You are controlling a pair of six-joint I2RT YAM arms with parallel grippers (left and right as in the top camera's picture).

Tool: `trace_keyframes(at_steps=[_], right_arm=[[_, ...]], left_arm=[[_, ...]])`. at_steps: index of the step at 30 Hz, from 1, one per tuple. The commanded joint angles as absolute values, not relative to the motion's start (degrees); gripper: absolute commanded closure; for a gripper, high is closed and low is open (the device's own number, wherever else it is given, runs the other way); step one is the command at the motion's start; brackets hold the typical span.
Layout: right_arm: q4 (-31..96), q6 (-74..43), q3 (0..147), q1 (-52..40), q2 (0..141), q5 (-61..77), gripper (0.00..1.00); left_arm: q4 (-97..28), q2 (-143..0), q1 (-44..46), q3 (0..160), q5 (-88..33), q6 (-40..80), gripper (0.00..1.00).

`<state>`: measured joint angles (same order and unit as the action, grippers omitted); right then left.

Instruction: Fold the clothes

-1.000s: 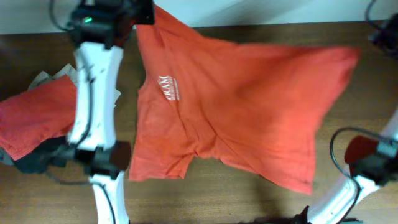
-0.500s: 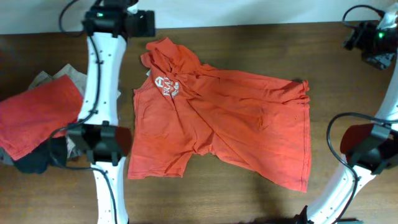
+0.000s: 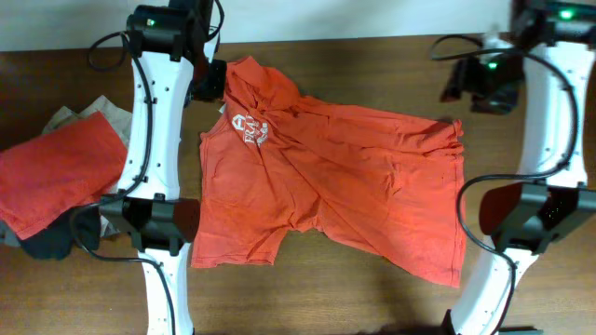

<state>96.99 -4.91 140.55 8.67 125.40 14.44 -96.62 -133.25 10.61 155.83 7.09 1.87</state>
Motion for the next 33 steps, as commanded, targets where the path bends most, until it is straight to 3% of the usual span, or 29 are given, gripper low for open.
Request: trace_keyframes(at_steps=[1, 9, 12, 16, 22, 28, 30, 33], right_arm=[[97.4, -1.9, 140.6, 4.3, 120.8, 14.1, 0.33], [97.3, -6.3, 140.5, -5.5, 101.6, 1.9, 0.25], [97.3, -9.6, 140.2, -7.6, 94.4, -0.3, 0.23], [97.3, -15.8, 136.2, -7.9, 86.8, -2.5, 0.10], [94.5, -24.3, 118.2, -6.6, 86.3, -6.3, 0.05], [83.9, -23.5, 97.2, -3.4, 89.0, 1.5, 0.04], [79.7, -22.3, 90.2, -1.8, 90.3, 4.3, 0.08], [74.1, -19.7, 82.2, 0.7, 92.6, 9.1, 0.38]], left_arm=[[-96.7, -128.5, 11.6, 156.2, 5.2, 0.8, 0.73], [-96.7, -108.5, 15.6, 151.5, 5.8, 0.4, 0.53], [-96.7, -100.4, 15.6, 143.2, 5.8, 0.4, 0.50], [-95.3, -92.3, 15.6, 125.0, 5.8, 0.4, 0.48], [-75.5, -90.9, 15.6, 94.3, 3.3, -1.3, 0.45], [-60.4, -92.6, 15.6, 75.5, 0.4, -2.5, 0.44], [-57.8, -93.3, 15.6, 71.3, -0.3, -2.5, 0.43], [-55.1, -94.4, 15.6, 66.8, -3.0, -2.4, 0.43]])
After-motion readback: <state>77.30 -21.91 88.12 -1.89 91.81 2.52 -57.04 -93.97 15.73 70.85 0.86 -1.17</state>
